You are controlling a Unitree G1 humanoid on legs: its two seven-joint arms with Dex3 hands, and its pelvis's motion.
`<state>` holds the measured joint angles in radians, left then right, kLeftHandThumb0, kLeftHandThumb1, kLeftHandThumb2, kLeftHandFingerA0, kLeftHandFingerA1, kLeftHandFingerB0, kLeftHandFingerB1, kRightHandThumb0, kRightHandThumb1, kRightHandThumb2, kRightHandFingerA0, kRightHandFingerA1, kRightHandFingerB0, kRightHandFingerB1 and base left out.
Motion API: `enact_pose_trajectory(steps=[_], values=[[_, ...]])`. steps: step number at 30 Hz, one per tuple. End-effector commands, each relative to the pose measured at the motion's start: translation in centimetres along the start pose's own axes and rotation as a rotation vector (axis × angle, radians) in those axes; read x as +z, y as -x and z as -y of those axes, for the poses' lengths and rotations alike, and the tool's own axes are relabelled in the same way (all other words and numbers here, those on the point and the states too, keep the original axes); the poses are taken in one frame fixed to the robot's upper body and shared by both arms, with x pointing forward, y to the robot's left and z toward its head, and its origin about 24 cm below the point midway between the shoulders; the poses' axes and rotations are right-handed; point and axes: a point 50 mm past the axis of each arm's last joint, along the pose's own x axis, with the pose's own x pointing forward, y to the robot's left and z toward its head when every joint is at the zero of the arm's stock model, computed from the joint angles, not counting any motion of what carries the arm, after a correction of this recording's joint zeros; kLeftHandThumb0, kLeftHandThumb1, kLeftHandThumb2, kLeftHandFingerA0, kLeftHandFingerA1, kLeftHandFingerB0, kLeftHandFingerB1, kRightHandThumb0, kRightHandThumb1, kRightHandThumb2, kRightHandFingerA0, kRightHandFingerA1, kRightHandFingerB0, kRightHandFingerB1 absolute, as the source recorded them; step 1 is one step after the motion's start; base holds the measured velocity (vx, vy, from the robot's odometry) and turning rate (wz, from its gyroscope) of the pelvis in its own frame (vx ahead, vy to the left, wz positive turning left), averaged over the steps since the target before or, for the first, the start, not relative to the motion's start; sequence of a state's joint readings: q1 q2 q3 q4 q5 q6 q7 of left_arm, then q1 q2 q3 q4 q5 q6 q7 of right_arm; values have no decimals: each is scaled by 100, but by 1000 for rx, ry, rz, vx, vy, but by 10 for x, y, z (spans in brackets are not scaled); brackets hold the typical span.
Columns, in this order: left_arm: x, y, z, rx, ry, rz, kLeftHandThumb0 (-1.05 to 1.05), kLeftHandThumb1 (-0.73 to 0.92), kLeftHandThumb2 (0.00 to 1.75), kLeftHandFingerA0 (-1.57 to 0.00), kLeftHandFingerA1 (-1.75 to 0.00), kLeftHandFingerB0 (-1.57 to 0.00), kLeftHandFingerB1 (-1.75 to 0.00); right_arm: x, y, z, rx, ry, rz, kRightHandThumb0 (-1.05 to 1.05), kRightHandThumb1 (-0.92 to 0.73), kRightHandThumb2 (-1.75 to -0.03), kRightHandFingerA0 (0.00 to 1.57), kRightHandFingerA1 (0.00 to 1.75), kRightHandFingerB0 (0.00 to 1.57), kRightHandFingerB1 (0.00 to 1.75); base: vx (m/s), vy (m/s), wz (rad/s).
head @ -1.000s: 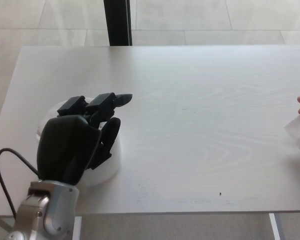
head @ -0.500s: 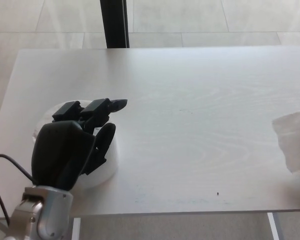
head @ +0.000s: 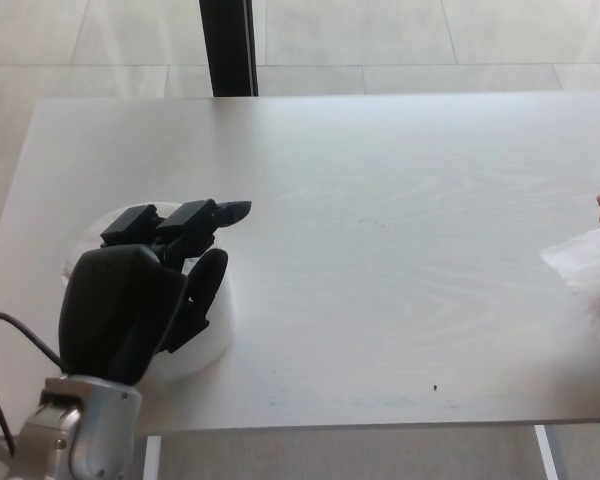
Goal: A toilet paper roll is kept in the middle of the desk infront of the robot. The robot places its left hand on the top of the toilet paper roll to hold it still and uses its right hand to tear off a piece of toilet paper from it and hands the paper to a person
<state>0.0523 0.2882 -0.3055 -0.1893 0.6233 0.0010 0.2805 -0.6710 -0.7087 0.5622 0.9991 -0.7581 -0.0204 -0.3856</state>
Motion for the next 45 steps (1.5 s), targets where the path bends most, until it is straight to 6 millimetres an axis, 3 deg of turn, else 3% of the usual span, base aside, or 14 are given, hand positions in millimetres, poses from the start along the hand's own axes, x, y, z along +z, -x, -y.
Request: enact_pose_trajectory(steps=[1,9,10,12,13,19,23,27,28,30,31,33,43,45], values=[[-53,56,43,-368,-40,-340,-28,75,68,-75,-141,-45,-42,-1,-6,13,4,61,-32,-96,-55,-89,0,10,0,0,0,0,0],[-55,59,43,-379,-54,-356,-31,76,67,-80,-165,-45,-41,-3,-2,18,48,34,-14,-95,-41,-79,0,0,0,3,0,0,0],[-56,59,43,-384,-56,-362,-30,77,66,-80,-165,-44,-40,-3,-1,17,47,32,-16,-98,-54,-58,0,0,0,8,0,0,0],[-57,60,42,-385,-51,-365,-29,77,65,-81,-167,-44,-40,-5,0,17,60,33,-19,-94,-52,-66,0,0,0,6,0,0,0],[-57,61,42,-387,-48,-373,-29,78,65,-80,-166,-43,-40,-7,-1,19,69,28,-21,-89,-50,-91,0,15,0,0,0,0,0],[-60,62,43,-379,-49,-378,-30,77,67,-79,-162,-44,-41,-17,-13,46,215,86,-122,-87,-51,-85,0,13,0,15,0,0,0],[-58,60,43,-383,-56,-375,-30,76,68,-79,-161,-44,-41,-22,-16,73,500,-3,-135,-86,-46,-89,0,23,0,0,0,0,0],[-58,60,44,-385,-64,-358,-30,76,68,-79,-161,-44,-42,-26,-4,85,589,-7,-63,-95,-38,-75,0,0,0,2,0,0,0],[-58,60,44,-387,-61,-361,-30,76,68,-80,-161,-44,-41,-26,2,91,612,-8,-40,-83,-45,-90,0,19,0,0,0,0,0],[-57,59,44,-385,-56,-363,-31,77,68,-80,-160,-44,-41,-28,9,95,635,16,-19,-94,-38,-76,0,0,0,2,0,0,0],[-55,56,42,-374,-49,-352,-32,76,67,-70,-122,-44,-42,-32,18,101,642,35,15,-82,-45,-90,0,20,0,0,0,0,0],[-52,52,37,-356,-33,-339,-33,76,67,-62,-81,-44,-43,-37,30,108,650,27,51,-92,-36,-75,0,0,0,1,0,0,0],[-31,16,4,-225,105,-275,-37,74,70,-48,-52,-47,-43,-59,108,146,417,-287,136,-89,-51,-82,0,6,4,0,0,0,0],[-21,0,-23,-161,274,-268,-46,80,62,-42,-53,-36,-42,-79,153,137,111,-516,81,-76,-47,-77,0,5,9,18,0,0,0]])
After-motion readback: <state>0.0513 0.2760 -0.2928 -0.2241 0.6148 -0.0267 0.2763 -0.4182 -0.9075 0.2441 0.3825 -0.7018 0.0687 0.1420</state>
